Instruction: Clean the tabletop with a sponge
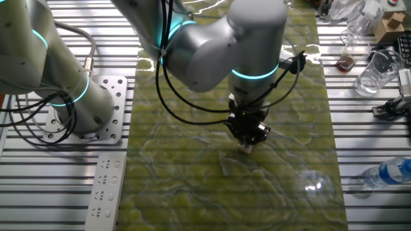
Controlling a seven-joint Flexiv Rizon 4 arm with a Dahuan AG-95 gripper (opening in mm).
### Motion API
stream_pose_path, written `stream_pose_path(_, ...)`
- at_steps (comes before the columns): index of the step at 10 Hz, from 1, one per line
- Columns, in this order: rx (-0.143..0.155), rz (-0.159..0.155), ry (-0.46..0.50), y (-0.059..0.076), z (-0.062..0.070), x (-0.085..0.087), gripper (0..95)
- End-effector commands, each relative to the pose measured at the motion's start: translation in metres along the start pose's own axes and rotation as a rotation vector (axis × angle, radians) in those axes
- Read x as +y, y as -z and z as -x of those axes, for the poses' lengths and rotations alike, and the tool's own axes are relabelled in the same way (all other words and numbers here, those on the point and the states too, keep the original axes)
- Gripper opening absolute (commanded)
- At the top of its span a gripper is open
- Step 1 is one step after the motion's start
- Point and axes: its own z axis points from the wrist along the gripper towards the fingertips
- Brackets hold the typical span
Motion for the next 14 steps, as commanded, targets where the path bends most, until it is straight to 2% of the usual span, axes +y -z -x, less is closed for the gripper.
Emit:
stream_pose_path(1,0.006,0.005,0.003,0.001,-0.001,-0.002,0.0)
stream_pose_path(3,0.013,0.002,0.011,0.002,-0.003,-0.005,0.0)
stream_pose_path(7,-0.03,0.073,-0.097,0.004,-0.004,-0.004,0.0)
stream_pose_path(8,-0.042,0.11,-0.14,0.003,-0.004,-0.003,0.0)
stream_pose_path(10,-0.058,0.154,-0.202,0.001,0.0,0.0,0.0)
stream_pose_path(11,-0.062,0.17,-0.23,0.001,0.001,0.003,0.0)
stream_pose_path(14,-0.063,0.182,-0.263,0.001,0.006,0.011,0.0)
